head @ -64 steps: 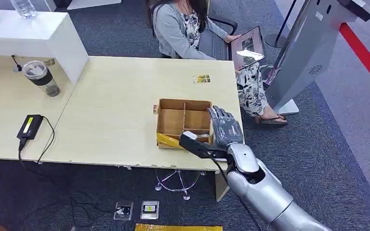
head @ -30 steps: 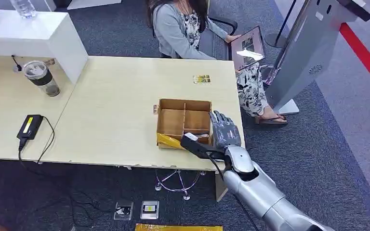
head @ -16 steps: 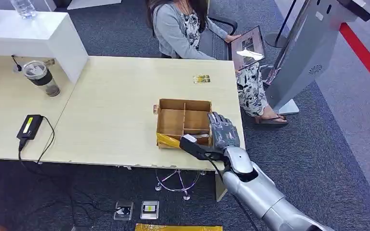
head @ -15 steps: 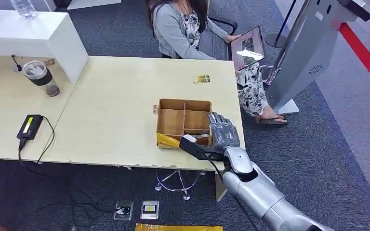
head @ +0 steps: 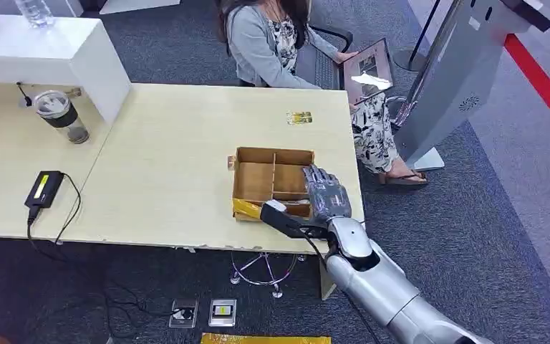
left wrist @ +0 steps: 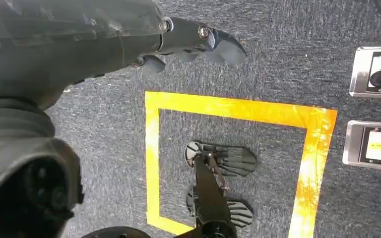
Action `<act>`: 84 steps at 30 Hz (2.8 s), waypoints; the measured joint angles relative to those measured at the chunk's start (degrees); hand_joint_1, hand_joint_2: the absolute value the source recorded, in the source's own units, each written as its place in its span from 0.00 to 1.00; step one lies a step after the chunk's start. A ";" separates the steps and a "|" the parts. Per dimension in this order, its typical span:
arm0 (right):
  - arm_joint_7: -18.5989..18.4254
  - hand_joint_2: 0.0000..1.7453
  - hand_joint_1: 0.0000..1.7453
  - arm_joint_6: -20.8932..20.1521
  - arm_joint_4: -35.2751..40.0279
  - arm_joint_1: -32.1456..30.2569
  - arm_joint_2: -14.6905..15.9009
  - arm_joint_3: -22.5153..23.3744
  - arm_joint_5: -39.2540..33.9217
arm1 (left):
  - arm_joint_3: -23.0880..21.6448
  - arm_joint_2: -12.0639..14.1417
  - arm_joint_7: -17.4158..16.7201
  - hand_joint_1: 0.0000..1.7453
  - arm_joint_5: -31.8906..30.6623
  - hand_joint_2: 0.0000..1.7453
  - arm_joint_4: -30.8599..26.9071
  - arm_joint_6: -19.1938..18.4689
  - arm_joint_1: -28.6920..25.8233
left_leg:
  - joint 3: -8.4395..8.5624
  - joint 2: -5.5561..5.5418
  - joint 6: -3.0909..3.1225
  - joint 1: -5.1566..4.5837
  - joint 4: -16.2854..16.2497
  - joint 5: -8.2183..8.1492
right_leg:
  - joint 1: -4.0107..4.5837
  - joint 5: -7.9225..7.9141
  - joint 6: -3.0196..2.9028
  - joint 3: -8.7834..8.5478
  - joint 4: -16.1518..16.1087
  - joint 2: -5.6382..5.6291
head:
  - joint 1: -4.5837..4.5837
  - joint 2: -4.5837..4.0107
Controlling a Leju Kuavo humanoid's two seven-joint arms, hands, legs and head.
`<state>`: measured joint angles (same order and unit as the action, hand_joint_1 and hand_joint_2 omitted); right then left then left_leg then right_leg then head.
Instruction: Pass the card to the sensor for recognition and then transmit it.
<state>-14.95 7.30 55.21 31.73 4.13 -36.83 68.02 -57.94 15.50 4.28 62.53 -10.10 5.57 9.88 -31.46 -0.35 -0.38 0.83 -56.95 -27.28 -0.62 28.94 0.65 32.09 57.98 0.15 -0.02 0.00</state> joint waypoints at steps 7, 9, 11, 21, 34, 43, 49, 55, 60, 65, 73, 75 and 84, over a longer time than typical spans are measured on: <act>0.07 1.00 0.00 -1.64 1.88 -0.04 -0.09 -0.44 -0.57 | 0.00 -0.11 0.02 0.00 0.24 0.00 0.00 0.20 0.00 | 0.00 0.00 0.00 0.00 0.00 0.00 | 0.00 0.00 0.00 0.00 0.00 0.00 | 0.02 0.00; 0.07 1.00 0.00 -1.86 2.21 -0.03 -0.09 -0.70 -0.98 | 0.00 -0.13 0.02 0.00 0.30 0.00 0.00 0.24 0.00 | 0.00 0.00 0.00 0.00 0.00 0.00 | 0.00 0.00 0.00 0.00 0.00 0.01 | 0.02 0.00; 0.15 1.00 0.00 -1.92 2.19 -0.03 -0.20 -0.85 -1.51 | 0.00 -0.15 0.02 0.00 0.39 0.00 0.00 0.26 0.00 | -0.01 0.00 0.00 0.00 0.00 0.00 | 0.00 0.00 0.00 0.00 0.00 0.02 | 0.02 0.00; 0.02 1.00 0.00 -2.05 2.14 -0.01 -0.55 -1.60 -2.27 | 0.00 -0.24 0.02 0.00 0.48 0.00 0.00 0.48 0.00 | -0.01 0.00 0.00 0.00 0.00 0.00 | 0.00 0.00 0.00 0.00 0.00 0.01 | 0.02 0.00; -0.46 1.00 0.00 -1.90 2.14 -0.01 -0.55 -1.60 -2.49 | 0.00 -0.24 0.09 0.00 0.26 0.00 0.00 0.37 0.00 | 0.00 0.00 0.00 0.00 0.00 0.00 | 0.00 0.00 0.00 0.00 0.00 0.01 | 0.02 0.00; -0.74 1.00 0.00 -3.54 2.89 -0.13 -0.50 -1.60 -2.32 | 0.00 -0.22 0.22 0.00 0.04 0.00 0.00 -0.04 0.00 | 0.00 0.00 0.00 0.00 0.00 0.00 | 0.00 0.00 0.00 0.00 0.00 0.01 | 0.02 0.00; -0.83 1.00 0.00 -4.92 4.13 -0.21 -0.55 -1.73 -2.14 | 0.00 -0.22 0.35 0.00 -0.13 0.00 0.00 -0.13 0.00 | 0.00 0.00 0.00 0.00 0.00 0.00 | 0.00 0.00 0.00 0.01 0.00 0.01 | 0.02 0.00; -1.01 1.00 0.00 -5.53 4.57 -0.21 -0.55 -2.16 -1.68 | 0.00 -0.22 0.46 0.00 -0.20 0.00 0.00 -0.13 0.00 | -0.01 0.00 0.00 0.00 0.00 0.00 | 0.00 0.00 0.00 0.01 0.00 0.00 | 0.02 0.00; -1.11 1.00 0.00 -5.58 4.68 -0.19 -0.55 -2.45 -1.51 | 0.00 -0.22 0.46 0.00 -0.22 0.00 0.00 -0.15 -0.01 | -0.01 0.00 0.00 0.00 0.00 0.00 | 0.00 0.00 0.00 0.00 0.00 0.01 | 0.02 0.00; -1.11 1.00 0.00 -5.49 4.68 -0.18 -0.55 -2.54 -1.16 | 0.00 -0.22 0.46 0.00 -0.24 0.00 0.00 -0.17 0.00 | -0.01 0.00 0.00 0.00 0.00 0.00 | 0.00 0.00 0.00 0.01 0.00 0.01 | 0.02 0.00; -0.79 1.00 0.00 -5.49 4.66 0.10 -0.57 -2.80 -0.68 | 0.00 -0.22 0.46 0.00 -0.24 0.00 0.00 -0.17 0.00 | -0.01 -0.01 0.00 0.00 0.00 0.00 | 0.00 0.00 0.00 0.00 0.00 0.01 | 0.02 0.00; -0.57 1.00 0.00 -5.49 4.63 0.30 -0.61 -2.91 -0.55 | 0.00 -0.22 0.46 0.00 -0.24 0.00 0.00 -0.15 0.00 | -0.01 -0.01 0.00 0.00 0.00 0.00 | 0.00 0.00 0.00 0.00 0.00 0.01 | 0.02 0.00; -0.46 1.00 0.00 -5.51 4.18 0.79 -1.05 -3.37 -0.33 | 0.00 -0.22 0.46 0.00 -0.22 0.00 0.00 -0.15 0.01 | -0.01 -0.01 0.00 0.00 0.00 0.00 | 0.00 0.00 0.00 0.00 0.00 0.01 | 0.02 0.00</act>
<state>-15.41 1.79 59.38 32.52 3.08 -40.20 67.69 -57.94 15.28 4.74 62.31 -10.10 5.42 9.90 -31.48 -0.36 -0.38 0.83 -56.95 -27.28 -0.62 28.95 0.65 32.09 57.98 0.17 0.00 0.00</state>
